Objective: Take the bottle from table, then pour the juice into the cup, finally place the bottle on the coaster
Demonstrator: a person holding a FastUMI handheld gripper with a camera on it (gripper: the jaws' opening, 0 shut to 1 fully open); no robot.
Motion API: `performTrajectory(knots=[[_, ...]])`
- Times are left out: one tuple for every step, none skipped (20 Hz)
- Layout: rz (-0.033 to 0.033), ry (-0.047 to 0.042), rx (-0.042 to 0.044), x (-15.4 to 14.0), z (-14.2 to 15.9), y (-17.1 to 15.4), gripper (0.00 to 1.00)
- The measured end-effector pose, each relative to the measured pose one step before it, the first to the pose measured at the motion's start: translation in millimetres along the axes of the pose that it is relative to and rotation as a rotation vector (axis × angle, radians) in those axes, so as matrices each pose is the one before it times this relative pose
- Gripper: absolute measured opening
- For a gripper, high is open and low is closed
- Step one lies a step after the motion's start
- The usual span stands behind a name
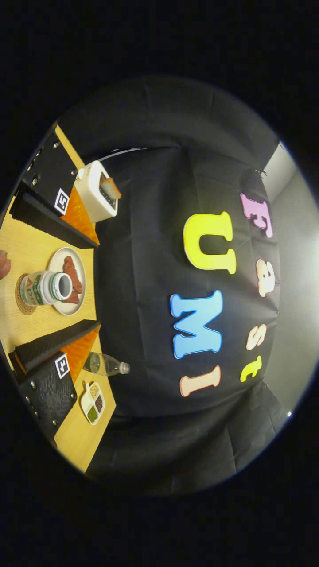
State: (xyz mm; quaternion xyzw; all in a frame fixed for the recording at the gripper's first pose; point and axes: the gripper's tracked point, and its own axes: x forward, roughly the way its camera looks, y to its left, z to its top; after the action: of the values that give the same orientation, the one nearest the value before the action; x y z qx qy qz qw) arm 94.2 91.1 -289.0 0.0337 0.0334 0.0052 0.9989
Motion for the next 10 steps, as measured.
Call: performTrajectory(knots=[[0.00991, -0.01292, -0.00720, -5.22, 19.49, 0.13, 0.98], [0.02187, -0.01552, 0.00035, -3.86, 20.22, 2.75, 0.98], [0.00632, 0.00178, -0.00051, -1.95, 17.10, 1.13, 0.98], [0.00447, 0.00820, -0.00560, -2.81, 11.93, -1.00, 0.98], [0.01550, 0.00120, -0.00367, -2.28, 13.25, 3.29, 0.98], [0.01438, -0.00815, 0.00184, -1.38, 13.84, 3.30, 0.98], [0.01368, -0.01159, 0.00075, -1.86, 14.24, 2.81, 0.98], [0.01027, -0.01019, 0.00493, -1.24, 12.60, 1.97, 0.98], [0.00290, -0.01446, -0.00026, -1.53, 11.73, 0.54, 0.98], [-0.00656, -0.01160, -0.00344, -2.85, 10.27, -1.97, 0.98]])
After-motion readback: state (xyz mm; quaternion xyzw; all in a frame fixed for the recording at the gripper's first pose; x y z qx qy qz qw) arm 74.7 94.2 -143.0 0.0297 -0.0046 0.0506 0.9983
